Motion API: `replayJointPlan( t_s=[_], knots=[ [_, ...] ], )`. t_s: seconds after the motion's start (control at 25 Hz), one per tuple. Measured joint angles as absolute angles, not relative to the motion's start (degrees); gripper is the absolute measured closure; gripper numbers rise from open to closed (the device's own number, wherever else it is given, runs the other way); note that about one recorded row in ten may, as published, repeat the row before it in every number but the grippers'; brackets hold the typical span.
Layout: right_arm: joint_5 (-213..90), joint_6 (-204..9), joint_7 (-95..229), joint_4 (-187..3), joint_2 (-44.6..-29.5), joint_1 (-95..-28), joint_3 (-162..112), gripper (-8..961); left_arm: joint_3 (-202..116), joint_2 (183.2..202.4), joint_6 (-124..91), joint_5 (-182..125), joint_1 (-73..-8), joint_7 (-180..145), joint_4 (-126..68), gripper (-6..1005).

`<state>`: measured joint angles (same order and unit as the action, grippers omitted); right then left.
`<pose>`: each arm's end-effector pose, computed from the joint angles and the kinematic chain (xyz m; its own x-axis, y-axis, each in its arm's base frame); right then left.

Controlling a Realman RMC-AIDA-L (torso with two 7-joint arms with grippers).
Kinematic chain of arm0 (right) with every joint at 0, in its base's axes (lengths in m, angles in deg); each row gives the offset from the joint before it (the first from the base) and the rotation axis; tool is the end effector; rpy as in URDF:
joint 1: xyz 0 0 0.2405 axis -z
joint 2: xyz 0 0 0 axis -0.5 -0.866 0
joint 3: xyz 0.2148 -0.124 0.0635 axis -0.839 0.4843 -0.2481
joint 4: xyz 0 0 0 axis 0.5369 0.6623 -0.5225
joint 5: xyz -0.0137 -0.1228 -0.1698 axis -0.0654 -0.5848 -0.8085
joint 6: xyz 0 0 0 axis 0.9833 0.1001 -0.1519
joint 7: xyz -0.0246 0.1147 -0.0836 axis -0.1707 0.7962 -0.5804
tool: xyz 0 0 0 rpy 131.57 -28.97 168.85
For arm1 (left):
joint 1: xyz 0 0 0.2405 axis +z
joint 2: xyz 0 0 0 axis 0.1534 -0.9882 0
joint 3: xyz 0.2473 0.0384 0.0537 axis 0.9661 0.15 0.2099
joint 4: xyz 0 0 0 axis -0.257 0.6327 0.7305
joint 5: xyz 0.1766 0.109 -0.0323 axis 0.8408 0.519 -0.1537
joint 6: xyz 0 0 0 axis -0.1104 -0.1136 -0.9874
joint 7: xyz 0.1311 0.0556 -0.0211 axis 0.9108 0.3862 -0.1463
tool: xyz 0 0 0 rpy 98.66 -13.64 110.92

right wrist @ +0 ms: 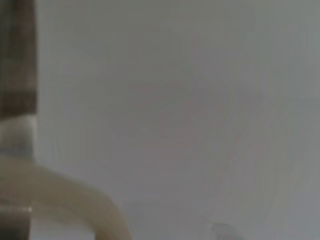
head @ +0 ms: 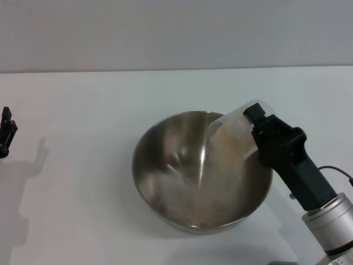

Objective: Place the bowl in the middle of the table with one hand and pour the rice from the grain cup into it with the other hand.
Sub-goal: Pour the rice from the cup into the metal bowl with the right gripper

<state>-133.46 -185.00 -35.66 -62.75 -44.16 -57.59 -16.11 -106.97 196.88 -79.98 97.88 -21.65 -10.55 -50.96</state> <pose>0.2326 0.2521 -0.0743 0.5374 0.4919 0.6850 0.6127 0.3305 -0.7179 -0.3404 0.2865 0.0016 0.7982 -0.1387 0.5862 0.5935 0.0146 -0.8047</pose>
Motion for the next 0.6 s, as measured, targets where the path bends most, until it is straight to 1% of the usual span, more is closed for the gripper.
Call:
replayJointPlan(
  t_s=[0.6],
  knots=[
    [-133.55,-182.78,-46.79,-61.88,-44.22,-57.99,-16.22,944,-106.97,196.88,-79.99,97.88,-21.40,-10.55,-50.95,165]
  ],
)
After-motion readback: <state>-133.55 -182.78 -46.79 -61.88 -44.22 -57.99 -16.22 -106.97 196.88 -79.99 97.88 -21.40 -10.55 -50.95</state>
